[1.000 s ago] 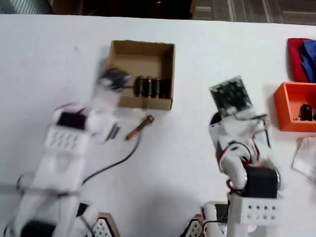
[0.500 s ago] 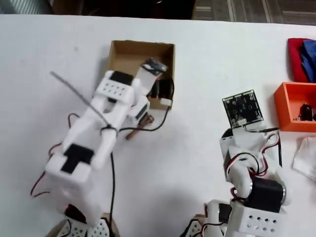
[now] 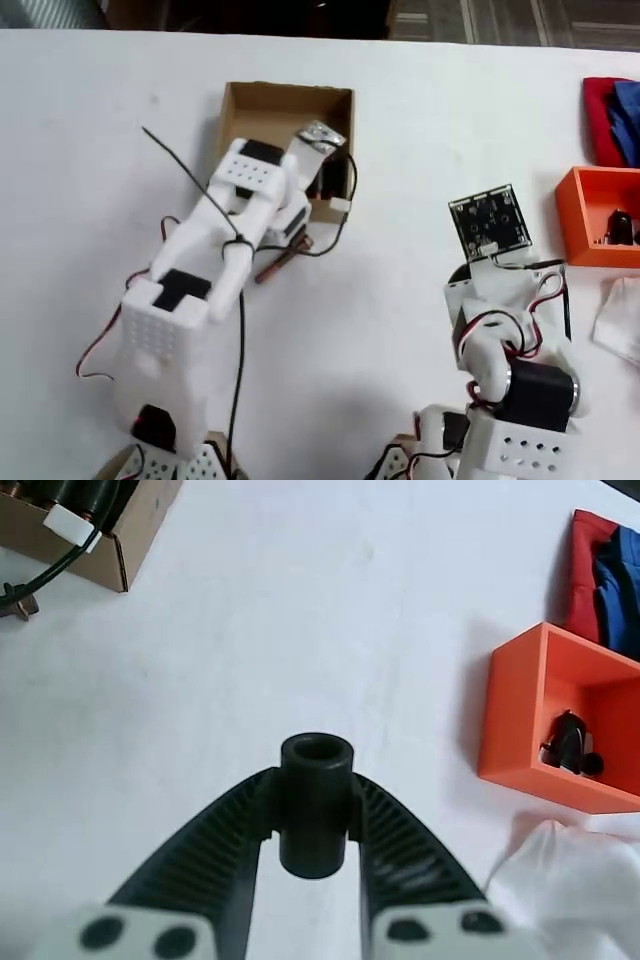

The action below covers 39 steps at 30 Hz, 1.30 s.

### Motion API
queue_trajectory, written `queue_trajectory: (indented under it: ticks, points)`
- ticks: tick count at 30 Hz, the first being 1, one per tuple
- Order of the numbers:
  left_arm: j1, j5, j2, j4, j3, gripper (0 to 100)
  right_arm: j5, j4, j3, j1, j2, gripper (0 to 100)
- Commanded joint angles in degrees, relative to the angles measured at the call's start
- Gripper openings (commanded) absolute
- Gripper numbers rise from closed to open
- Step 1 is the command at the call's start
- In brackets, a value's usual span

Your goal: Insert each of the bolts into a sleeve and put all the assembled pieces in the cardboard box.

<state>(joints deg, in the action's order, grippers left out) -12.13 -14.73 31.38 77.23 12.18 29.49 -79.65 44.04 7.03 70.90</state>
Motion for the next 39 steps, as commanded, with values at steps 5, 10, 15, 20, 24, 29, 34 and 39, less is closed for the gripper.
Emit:
queue_trajectory:
  ticks: [5, 10, 15, 20, 24, 29, 34, 39]
  points:
    - [-2.5, 0.8, -0.7, 10.0, 7.5, 17, 0.4, 0.1, -0.4, 0.5, 0.5, 2.3]
    - [-6.4, 0.8, -0.4, 10.9, 8.2, 18, 0.4, 0.0, -0.4, 0.5, 0.5, 2.3]
    - [-6.9, 0.9, -0.1, 6.9, 6.4, 18, 0.4, -0.2, -0.4, 0.6, 0.7, 2.3]
    - [-3.8, 0.4, -0.1, 1.2, 2.9, 18, 0.4, -0.2, -0.4, 0.6, 0.8, 2.3]
    - [-3.2, 0.4, -0.1, 0.8, 1.5, 18, 0.5, 0.1, -0.4, 0.5, 0.5, 2.3]
    - [-3.4, 0.3, 0.0, -0.5, 0.5, 18, 0.3, 0.1, -0.4, 0.5, 0.5, 2.3]
    - [-3.4, 0.4, 0.1, -1.8, 0.6, 18, 0.3, 0.1, -0.4, 0.5, 0.6, 2.3]
    - [-3.3, 0.4, 0.4, -1.7, 0.6, 18, 0.2, 0.1, -0.4, 0.5, 0.7, 2.3]
